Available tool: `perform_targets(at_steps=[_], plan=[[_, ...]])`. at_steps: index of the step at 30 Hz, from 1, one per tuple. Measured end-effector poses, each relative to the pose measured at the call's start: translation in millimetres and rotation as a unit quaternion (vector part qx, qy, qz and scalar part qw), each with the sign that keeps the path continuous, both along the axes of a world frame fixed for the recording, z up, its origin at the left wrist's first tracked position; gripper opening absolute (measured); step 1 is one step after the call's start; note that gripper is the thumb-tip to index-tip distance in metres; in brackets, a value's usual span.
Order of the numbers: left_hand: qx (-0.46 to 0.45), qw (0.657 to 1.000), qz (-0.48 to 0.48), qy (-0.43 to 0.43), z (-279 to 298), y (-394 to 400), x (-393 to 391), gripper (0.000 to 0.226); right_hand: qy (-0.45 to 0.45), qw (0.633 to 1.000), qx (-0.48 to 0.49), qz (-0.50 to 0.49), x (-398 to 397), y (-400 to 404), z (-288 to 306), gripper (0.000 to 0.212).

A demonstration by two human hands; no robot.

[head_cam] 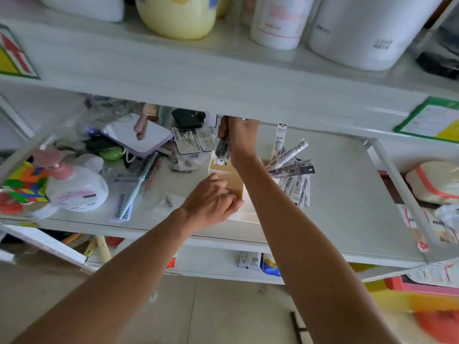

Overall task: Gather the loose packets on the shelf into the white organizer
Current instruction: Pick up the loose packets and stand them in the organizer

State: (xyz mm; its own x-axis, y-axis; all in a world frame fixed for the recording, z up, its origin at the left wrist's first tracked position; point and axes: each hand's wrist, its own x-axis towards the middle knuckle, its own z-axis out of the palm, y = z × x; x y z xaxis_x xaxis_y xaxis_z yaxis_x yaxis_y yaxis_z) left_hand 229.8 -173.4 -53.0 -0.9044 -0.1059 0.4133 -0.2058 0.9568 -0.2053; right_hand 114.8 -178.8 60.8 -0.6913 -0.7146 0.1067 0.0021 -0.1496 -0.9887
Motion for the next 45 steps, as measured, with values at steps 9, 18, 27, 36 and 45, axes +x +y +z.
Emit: perform_targets(at_steps=[9,18,27,36,45], plan=[[0.023,1.0,0.016,-0.002,4.5,3.1,3.8,0.063,0.141,0.99,0.016,-0.008,-9.3,5.1,-13.6,0.014],[0.012,1.0,0.017,-0.009,5.8,7.0,5.9,0.047,0.241,0.962,0.102,0.073,-43.5,32.4,-10.8,0.007],[-0.045,0.996,0.062,-0.038,-1.1,23.0,4.0,0.015,0.178,0.982,0.05,-0.046,-164.8,160.2,-13.4,0.038],[0.02,0.995,0.093,-0.017,16.6,38.7,-3.7,0.041,0.301,0.783,0.545,0.016,-234.6,171.7,-106.0,0.088],[0.06,0.99,0.122,-0.027,13.6,39.9,0.2,0.044,0.369,0.729,0.567,0.108,-203.5,107.3,-94.9,0.057]])
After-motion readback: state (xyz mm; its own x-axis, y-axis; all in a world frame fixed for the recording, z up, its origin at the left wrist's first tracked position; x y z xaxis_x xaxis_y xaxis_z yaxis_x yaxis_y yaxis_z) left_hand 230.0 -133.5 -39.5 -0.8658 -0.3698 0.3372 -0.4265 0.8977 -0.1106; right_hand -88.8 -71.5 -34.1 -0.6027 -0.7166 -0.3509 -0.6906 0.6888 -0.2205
